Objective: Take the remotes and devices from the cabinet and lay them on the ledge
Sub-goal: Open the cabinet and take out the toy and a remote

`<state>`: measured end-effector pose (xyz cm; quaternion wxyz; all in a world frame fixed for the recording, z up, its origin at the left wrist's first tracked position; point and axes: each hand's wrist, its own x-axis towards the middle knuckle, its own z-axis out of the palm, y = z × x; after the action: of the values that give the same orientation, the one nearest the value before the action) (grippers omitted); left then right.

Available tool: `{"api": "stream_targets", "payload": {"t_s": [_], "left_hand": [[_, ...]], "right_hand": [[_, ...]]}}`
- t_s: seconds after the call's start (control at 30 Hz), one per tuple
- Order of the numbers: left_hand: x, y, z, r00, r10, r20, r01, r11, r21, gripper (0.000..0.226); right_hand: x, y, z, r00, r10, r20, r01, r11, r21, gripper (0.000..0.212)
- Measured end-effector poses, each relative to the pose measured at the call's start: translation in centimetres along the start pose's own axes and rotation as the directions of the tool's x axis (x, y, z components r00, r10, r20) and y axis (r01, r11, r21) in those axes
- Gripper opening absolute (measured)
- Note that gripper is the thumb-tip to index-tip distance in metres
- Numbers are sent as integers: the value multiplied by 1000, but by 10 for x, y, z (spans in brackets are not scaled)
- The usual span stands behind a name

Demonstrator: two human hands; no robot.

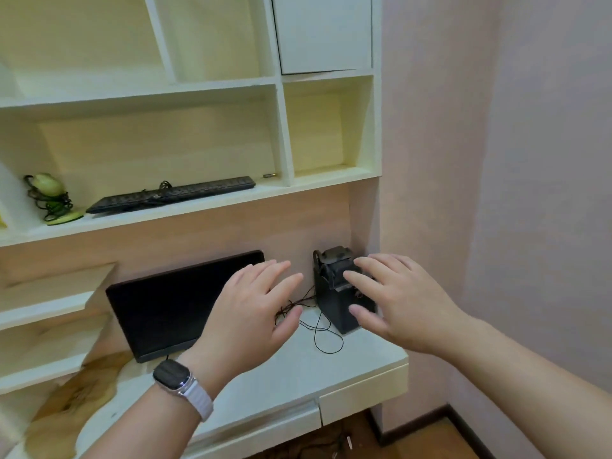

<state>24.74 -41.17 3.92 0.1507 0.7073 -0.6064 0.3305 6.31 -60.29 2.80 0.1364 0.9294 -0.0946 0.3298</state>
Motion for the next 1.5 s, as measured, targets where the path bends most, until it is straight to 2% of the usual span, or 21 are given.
{"api": "stream_targets", "payload": {"t_s": [0.33, 0.63, 0.83, 0.97, 1.1, 1.27, 1.33, 1.5], "left_hand": [[93, -50, 33, 998, 20, -65, -16, 998, 54, 44], [195, -146, 71, 967, 83, -240, -66, 995, 77, 42], [275, -208, 63, 913, 182, -365, -141, 981, 136, 43], [321, -238, 55, 884, 255, -393, -182, 960, 213, 43], [358, -255, 56, 858, 287, -426, -198, 950, 242, 40], [388, -257, 62, 791, 327, -517, -182, 933, 312, 40], [397, -256, 65, 796, 316, -516, -158, 932, 327, 43], [404, -259, 85, 864, 280, -418, -107, 914, 392, 51]], "right_hand": [[79, 64, 22, 996, -36, -84, 33, 999, -33, 48], [193, 106, 43, 994, -28, -102, 10, 985, -175, 52], [285, 124, 51, 978, -86, -188, 27, 955, -295, 52], [341, 130, 33, 953, -153, -262, 43, 923, -383, 53], [393, 139, 5, 926, -212, -314, 52, 892, -450, 53], [445, 163, -11, 898, -296, -326, 99, 858, -504, 48], [462, 175, -8, 882, -327, -339, 122, 854, -506, 46], [493, 200, 8, 842, -408, -354, 186, 834, -519, 47]]}}
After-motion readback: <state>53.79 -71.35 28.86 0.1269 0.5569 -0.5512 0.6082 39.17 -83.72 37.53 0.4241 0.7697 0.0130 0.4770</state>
